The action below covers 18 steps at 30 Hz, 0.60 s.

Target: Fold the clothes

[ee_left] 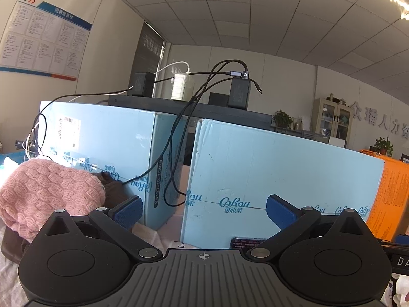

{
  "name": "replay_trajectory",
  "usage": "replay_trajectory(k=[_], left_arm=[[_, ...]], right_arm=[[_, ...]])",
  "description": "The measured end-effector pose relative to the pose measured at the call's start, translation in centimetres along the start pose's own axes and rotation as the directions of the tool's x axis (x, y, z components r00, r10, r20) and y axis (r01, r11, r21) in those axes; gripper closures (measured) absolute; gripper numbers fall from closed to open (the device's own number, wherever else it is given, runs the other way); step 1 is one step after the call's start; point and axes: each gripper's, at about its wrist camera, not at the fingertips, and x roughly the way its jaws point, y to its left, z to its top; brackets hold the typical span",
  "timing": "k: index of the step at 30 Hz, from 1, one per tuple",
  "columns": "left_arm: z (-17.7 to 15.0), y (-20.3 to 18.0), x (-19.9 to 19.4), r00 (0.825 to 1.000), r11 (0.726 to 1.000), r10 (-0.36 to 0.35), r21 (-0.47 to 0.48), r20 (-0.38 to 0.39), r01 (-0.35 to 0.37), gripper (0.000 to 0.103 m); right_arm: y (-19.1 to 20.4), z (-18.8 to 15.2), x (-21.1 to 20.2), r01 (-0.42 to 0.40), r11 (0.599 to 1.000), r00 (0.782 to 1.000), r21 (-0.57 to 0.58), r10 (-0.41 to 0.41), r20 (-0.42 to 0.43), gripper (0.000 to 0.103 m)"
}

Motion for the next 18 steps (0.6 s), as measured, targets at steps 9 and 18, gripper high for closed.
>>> replay_trajectory(k=[9,18], left_arm=[[-0.11,-0.52,0.11,0.999,0.998,0.039,0.058,-0.007,-0.039,0.000],[-0.39,-0.59,0.31,0.999,0.997,0.042,0.072,0.000,-0.042,0.000]], right_arm=[[0.23,0.05,-0.01,-0.007,1.000,1.000,0.003,0.007,0.007,0.000],[0.10,0.15,-0.57,0.003,0.999,0.998,0.035,-0.005,0.062,0.000]])
